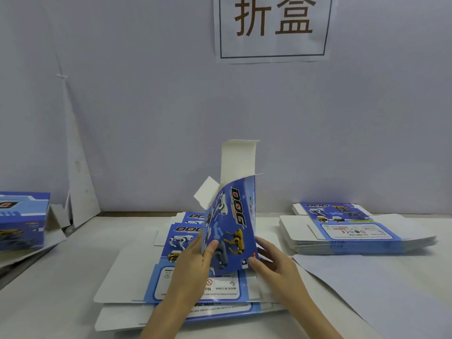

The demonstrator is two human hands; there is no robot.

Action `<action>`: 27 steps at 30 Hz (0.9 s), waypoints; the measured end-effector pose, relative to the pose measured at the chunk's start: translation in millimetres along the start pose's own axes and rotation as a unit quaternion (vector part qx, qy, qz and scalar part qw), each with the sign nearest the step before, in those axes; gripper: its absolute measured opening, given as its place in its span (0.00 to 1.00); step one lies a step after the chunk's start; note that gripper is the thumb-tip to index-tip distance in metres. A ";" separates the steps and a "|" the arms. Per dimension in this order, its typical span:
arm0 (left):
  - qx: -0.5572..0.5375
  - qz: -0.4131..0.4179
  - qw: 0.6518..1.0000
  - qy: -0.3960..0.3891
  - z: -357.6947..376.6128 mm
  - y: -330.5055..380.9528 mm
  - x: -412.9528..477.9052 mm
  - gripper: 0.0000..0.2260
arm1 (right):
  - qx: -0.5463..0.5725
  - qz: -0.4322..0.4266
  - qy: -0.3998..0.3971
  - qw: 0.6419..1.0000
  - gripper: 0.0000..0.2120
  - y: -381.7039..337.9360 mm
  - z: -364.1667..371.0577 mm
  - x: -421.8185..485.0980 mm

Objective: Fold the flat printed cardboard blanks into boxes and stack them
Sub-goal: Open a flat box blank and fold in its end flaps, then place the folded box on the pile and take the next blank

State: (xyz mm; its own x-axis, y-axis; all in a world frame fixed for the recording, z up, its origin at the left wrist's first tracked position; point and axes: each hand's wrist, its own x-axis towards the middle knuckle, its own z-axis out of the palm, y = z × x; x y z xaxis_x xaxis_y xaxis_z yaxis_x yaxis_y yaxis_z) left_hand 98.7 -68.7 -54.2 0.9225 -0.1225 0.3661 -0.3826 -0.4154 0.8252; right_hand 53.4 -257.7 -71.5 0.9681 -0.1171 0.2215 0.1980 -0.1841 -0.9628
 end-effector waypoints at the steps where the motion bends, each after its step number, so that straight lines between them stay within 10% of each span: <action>1: -0.012 -0.007 1.000 -0.008 -1.5 0.8 -0.4 0.17 | 0.000 -0.003 -0.005 1.000 0.30 -3.6 0.2 0.6; 5: -0.094 -0.037 0.992 -0.078 -14.6 3.7 2.0 0.14 | 0.028 -0.004 -0.046 0.999 0.43 -21.1 -4.4 6.9; 10: -0.135 -0.021 0.971 -0.197 -40.3 5.4 7.9 0.39 | 0.045 0.009 -0.041 0.998 0.30 -34.8 -24.0 7.2; 19: -0.188 -0.010 0.970 -0.152 -94.6 15.4 15.4 0.32 | 0.100 -0.022 -0.107 0.989 0.38 -64.0 -1.2 6.5; 24: -0.301 -0.121 0.941 -0.093 -126.7 7.1 16.6 0.23 | -0.118 -0.006 -0.194 0.974 0.36 -69.4 21.9 11.6; 27: -0.374 -0.188 0.907 0.045 -164.1 14.1 26.3 0.17 | -0.366 -0.034 -0.268 0.891 0.32 -64.9 34.1 15.5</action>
State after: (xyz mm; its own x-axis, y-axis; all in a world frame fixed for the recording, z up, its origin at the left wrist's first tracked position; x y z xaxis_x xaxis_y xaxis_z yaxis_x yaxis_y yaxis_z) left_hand 109.3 70.1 37.6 0.9999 -0.0111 0.0047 -0.0009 0.3188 0.9478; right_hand 60.7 -214.3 -10.9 0.9310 0.3647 -0.0188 0.2956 -0.7830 -0.5473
